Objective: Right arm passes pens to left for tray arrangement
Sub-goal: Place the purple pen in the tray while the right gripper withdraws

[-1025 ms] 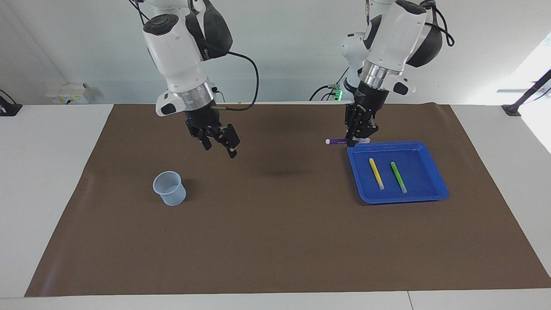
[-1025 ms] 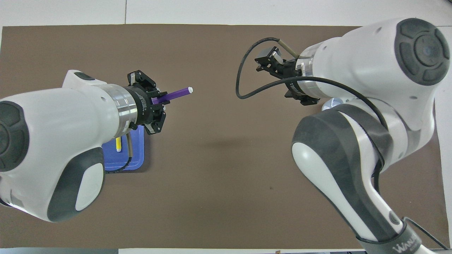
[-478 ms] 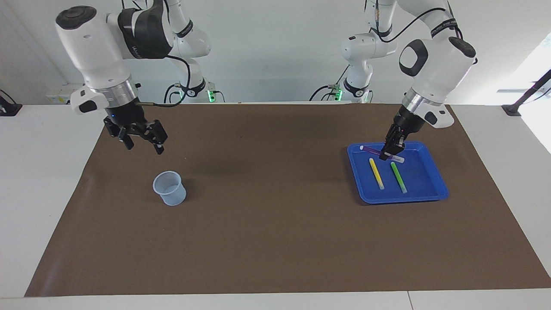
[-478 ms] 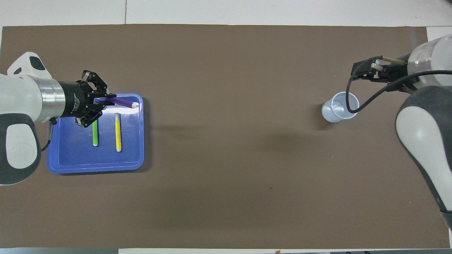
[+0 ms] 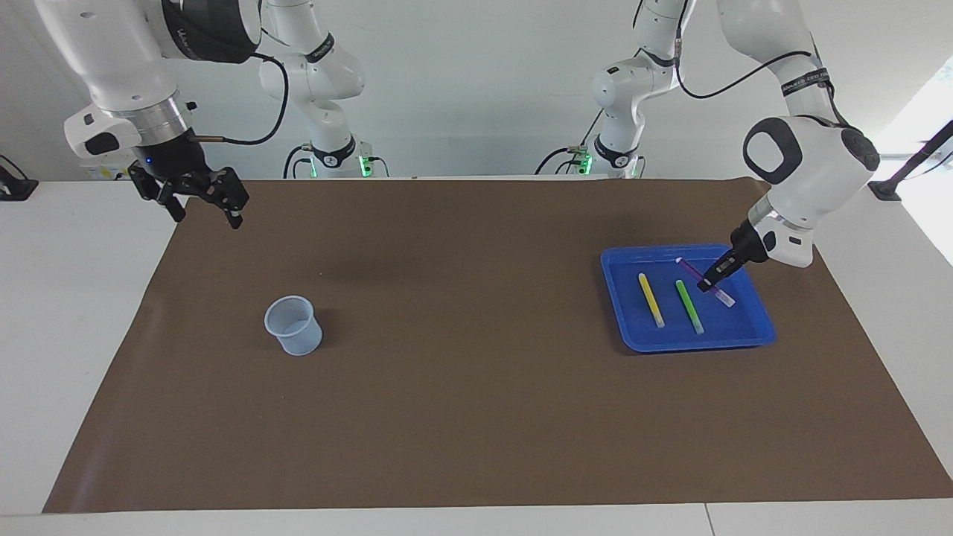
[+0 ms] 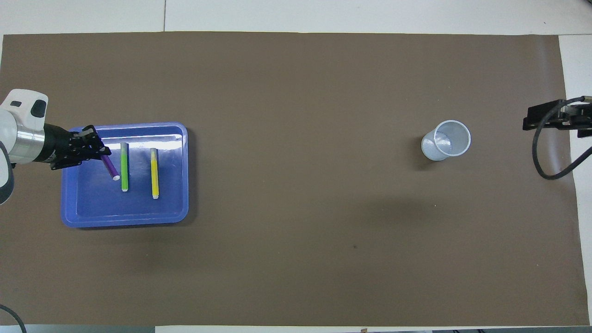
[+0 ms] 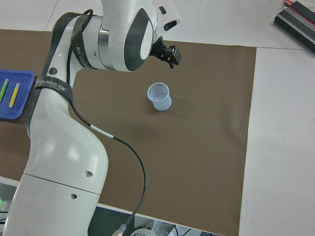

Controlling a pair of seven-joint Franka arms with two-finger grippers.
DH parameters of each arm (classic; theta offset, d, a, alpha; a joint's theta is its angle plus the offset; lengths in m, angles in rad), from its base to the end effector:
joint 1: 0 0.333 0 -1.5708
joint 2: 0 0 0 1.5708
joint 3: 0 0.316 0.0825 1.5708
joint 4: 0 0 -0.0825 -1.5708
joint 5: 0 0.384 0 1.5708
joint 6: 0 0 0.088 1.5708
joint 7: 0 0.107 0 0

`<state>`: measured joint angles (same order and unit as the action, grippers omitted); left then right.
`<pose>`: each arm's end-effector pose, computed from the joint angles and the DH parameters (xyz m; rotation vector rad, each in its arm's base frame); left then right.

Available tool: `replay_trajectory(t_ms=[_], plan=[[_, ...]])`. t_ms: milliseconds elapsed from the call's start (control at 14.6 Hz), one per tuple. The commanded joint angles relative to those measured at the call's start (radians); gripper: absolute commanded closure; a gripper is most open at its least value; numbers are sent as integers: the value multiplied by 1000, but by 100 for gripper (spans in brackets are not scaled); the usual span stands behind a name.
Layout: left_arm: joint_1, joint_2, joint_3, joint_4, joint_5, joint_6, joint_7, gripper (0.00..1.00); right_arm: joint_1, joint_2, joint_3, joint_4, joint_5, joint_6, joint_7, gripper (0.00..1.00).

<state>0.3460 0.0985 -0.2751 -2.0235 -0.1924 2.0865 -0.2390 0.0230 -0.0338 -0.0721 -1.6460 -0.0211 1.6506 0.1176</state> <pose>0.5670 0.0333 0.4016 2.8903 0.5989 -0.0725 0.5501 -0.0298 0.6146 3.1130 -0.2581 0.0608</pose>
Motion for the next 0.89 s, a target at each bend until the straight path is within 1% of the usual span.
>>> replay_trajectory(t_ms=[0,137,342,546,683,820], plan=[[28,49,-9,16,120,-17,130,100,1,-17,0,-5,-17,-31,-30,0],[50,82,-9,14,183,-10,206,100,0,-12,5,6,-14,-31,-30,0],[56,119,-9,9,275,-10,228,100,-3,-11,31,9,-17,-32,-24,0],[68,125,-7,2,278,-3,228,100,-9,-11,55,9,-33,-31,-23,0],[68,125,-7,-27,278,35,230,100,-25,-11,61,9,-37,-38,-23,0],[68,130,-9,-41,278,58,234,100,-37,-9,84,21,-26,-40,-23,0]])
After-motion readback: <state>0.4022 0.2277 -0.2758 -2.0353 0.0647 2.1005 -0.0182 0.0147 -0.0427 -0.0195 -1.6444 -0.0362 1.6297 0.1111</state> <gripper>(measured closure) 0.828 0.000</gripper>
